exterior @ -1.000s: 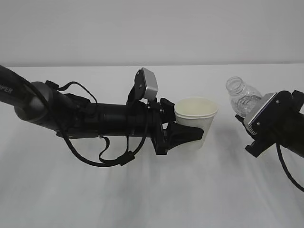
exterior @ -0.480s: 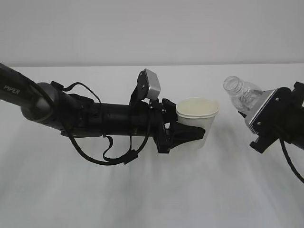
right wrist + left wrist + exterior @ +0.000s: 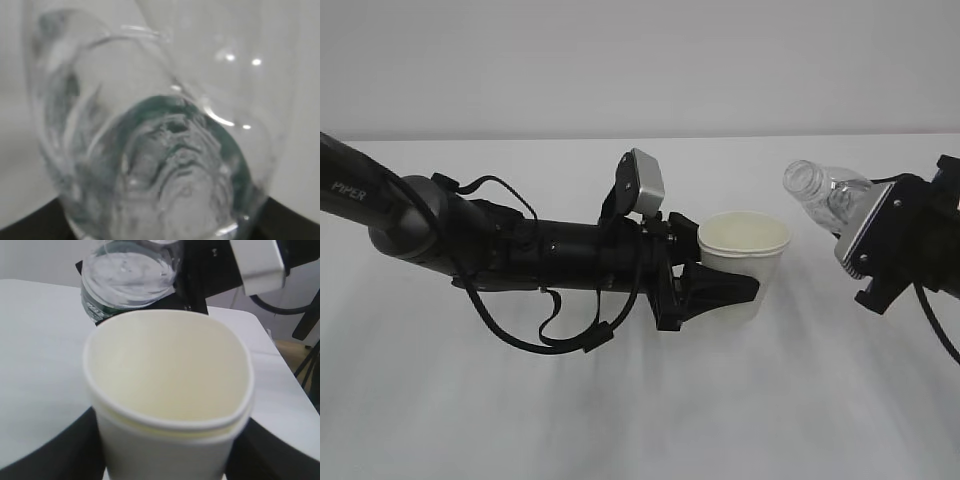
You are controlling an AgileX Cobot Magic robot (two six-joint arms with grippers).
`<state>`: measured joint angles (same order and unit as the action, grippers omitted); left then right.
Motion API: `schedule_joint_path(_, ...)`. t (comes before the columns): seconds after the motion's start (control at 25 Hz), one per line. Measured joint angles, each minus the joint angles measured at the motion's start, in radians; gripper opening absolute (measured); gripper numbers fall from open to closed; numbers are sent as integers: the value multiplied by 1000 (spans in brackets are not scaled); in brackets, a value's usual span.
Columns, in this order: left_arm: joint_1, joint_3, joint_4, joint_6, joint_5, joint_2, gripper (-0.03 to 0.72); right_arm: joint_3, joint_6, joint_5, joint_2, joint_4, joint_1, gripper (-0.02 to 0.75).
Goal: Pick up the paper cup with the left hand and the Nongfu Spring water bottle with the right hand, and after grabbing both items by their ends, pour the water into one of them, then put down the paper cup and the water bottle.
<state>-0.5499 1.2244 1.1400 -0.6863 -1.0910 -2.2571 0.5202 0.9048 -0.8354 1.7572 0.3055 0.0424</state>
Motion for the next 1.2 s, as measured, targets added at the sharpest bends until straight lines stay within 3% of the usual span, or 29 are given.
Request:
schedule_joint_path(0.48,-13,0,10,0,-16,0,453,0,132,0,0,-86,0,419)
schedule_joint_path(1.2,-21,59,10,0,44,-28,453,0,201,0,-1,-94,0,419)
